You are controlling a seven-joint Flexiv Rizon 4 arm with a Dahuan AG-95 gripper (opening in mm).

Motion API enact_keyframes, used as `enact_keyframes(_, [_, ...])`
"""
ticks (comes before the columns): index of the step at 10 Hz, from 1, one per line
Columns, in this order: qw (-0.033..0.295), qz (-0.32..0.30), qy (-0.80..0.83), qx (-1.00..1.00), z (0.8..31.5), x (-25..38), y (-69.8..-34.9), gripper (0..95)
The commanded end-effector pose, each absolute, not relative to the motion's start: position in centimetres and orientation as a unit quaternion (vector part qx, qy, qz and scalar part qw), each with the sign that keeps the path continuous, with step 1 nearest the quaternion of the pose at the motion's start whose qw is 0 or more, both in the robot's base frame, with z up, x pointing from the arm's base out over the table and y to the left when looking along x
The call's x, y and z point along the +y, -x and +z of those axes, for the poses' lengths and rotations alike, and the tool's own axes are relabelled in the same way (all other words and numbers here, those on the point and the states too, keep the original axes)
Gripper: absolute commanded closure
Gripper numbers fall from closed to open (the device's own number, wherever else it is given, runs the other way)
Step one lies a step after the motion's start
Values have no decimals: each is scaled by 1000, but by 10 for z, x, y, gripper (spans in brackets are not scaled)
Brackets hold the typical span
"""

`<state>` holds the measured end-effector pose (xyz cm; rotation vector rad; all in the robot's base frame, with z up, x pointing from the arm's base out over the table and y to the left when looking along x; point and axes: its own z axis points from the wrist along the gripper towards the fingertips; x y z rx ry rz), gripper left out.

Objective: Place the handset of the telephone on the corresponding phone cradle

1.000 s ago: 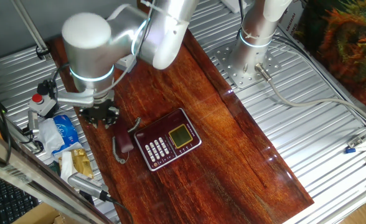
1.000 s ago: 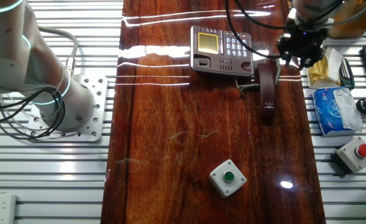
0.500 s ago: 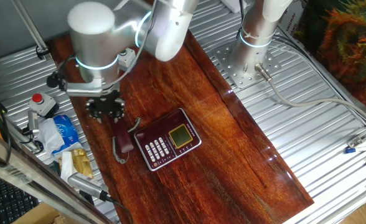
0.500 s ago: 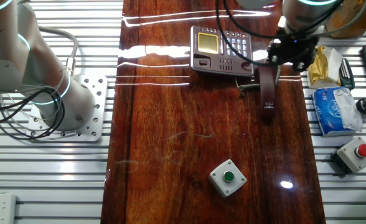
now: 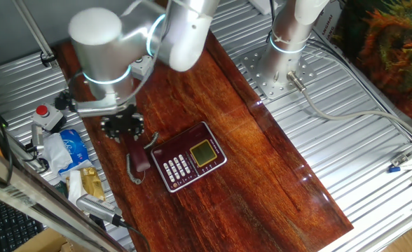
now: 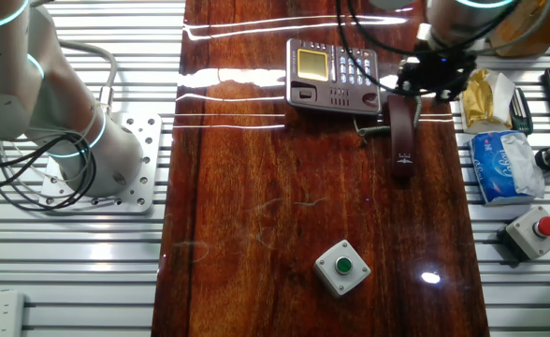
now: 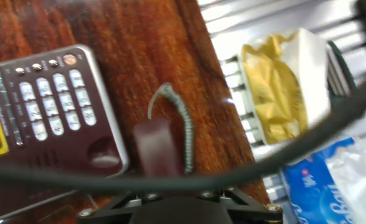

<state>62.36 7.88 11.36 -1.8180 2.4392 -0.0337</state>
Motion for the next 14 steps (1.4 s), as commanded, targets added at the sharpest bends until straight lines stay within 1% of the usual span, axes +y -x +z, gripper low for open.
enact_keyframes(1, [48, -11, 605, 795, 111, 80, -616, 380])
enact_keyframes(6, [51, -16, 592, 804, 98, 77, -610, 380])
enact_keyframes(9, [62, -20, 594, 802, 73, 78, -609, 380])
enact_keyframes(11, [68, -28, 601, 796, 63, 78, -608, 380])
enact_keyframes(14, [77, -35, 602, 794, 61, 73, -609, 380])
